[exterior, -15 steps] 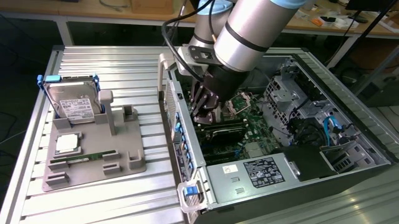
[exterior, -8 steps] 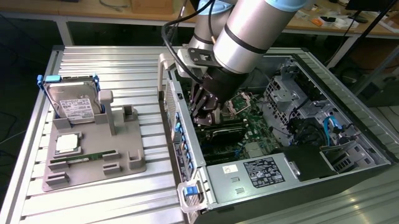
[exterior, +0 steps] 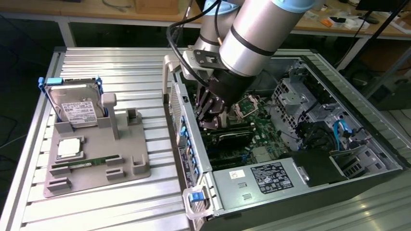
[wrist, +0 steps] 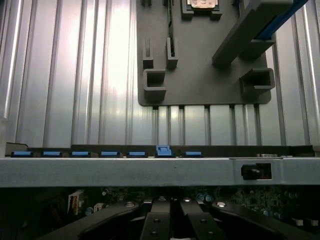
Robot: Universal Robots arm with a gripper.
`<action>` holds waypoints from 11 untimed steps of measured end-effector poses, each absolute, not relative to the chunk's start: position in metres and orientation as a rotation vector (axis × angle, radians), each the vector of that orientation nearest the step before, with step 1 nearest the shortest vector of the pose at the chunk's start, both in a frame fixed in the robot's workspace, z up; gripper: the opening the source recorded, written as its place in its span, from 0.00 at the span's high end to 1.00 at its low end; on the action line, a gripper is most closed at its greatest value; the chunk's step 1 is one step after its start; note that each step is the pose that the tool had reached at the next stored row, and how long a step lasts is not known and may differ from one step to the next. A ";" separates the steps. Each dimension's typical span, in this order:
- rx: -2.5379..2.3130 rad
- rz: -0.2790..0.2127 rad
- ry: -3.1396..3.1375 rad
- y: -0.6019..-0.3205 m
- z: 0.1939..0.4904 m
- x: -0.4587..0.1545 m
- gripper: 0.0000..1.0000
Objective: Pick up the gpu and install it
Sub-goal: 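Press down on the gpu until it lock into place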
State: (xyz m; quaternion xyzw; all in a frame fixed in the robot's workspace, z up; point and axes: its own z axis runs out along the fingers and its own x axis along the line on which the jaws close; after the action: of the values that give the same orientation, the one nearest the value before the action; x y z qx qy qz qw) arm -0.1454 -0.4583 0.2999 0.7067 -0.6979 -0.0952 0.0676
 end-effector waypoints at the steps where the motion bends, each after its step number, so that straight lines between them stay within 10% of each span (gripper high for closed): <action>1: 2.129 -0.287 -2.103 -0.458 0.300 -0.145 0.89; 11: 2.127 -0.291 -2.101 -0.458 0.319 -0.142 0.89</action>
State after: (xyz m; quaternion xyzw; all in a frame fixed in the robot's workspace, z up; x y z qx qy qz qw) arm -0.1424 -0.4582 0.3189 0.7064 -0.6978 -0.0966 0.0689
